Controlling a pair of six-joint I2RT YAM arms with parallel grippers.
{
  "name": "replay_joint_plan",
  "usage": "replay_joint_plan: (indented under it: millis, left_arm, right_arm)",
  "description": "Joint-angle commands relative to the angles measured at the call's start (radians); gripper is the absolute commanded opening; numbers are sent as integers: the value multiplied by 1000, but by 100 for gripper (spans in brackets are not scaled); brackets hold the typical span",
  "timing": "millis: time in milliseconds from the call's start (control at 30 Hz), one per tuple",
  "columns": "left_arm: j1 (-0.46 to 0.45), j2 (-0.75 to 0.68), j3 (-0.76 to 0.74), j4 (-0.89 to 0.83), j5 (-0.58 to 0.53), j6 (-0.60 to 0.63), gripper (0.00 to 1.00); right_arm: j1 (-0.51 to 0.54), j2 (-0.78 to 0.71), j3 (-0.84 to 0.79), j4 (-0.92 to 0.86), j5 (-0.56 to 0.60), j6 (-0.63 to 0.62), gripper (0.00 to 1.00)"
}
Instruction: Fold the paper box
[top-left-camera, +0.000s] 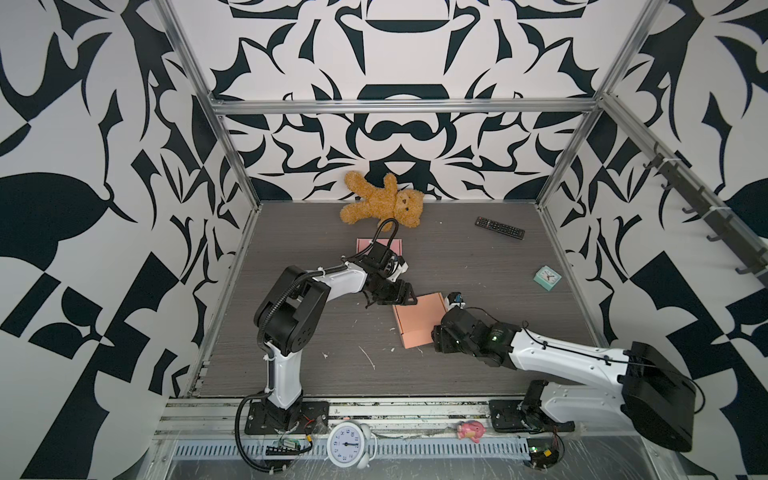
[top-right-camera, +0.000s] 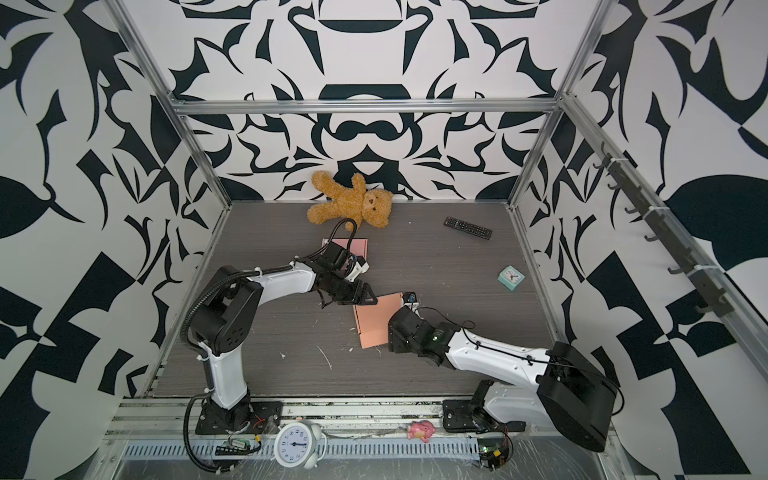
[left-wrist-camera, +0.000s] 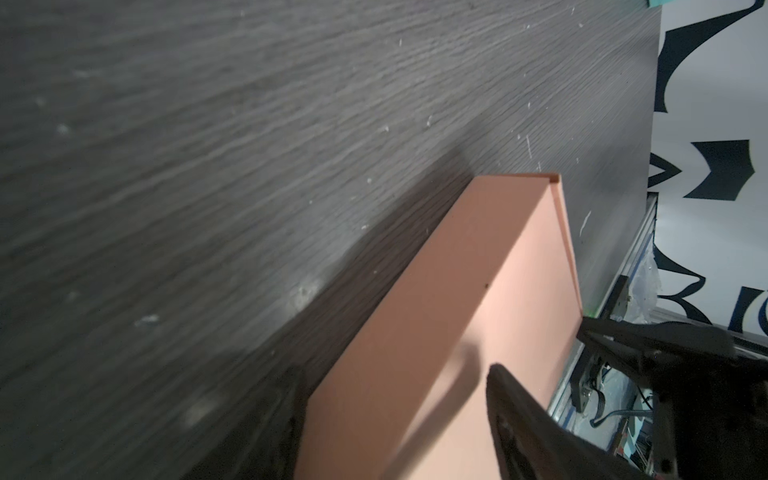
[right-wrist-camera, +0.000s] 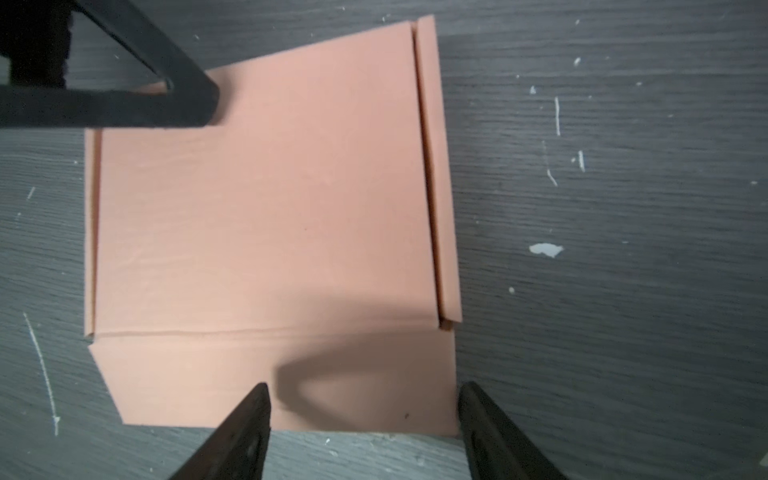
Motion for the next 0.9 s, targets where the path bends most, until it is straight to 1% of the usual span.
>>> replay_joint_plan:
  millis: [0,200,400,667,867]
  left_arm:
    - [-1,-67,-34,1,19,9,70]
    - [-19,-108,-74,7,16,2,69]
    - [-24,-116,-76,6,17,-3,68]
    - [-44,-109,-87,6,29,-9,66]
    - [-61,-134,-120,7,24,-19,65]
  right_arm:
    - [5,-15,-1,-9,33,10,73]
    - [6,8,0,-13,41,1,72]
    - [6,53,8,19,19,-5,71]
    - [5,91,28,33,30,-23,71]
    - [6,130,54,60,30,-35,71]
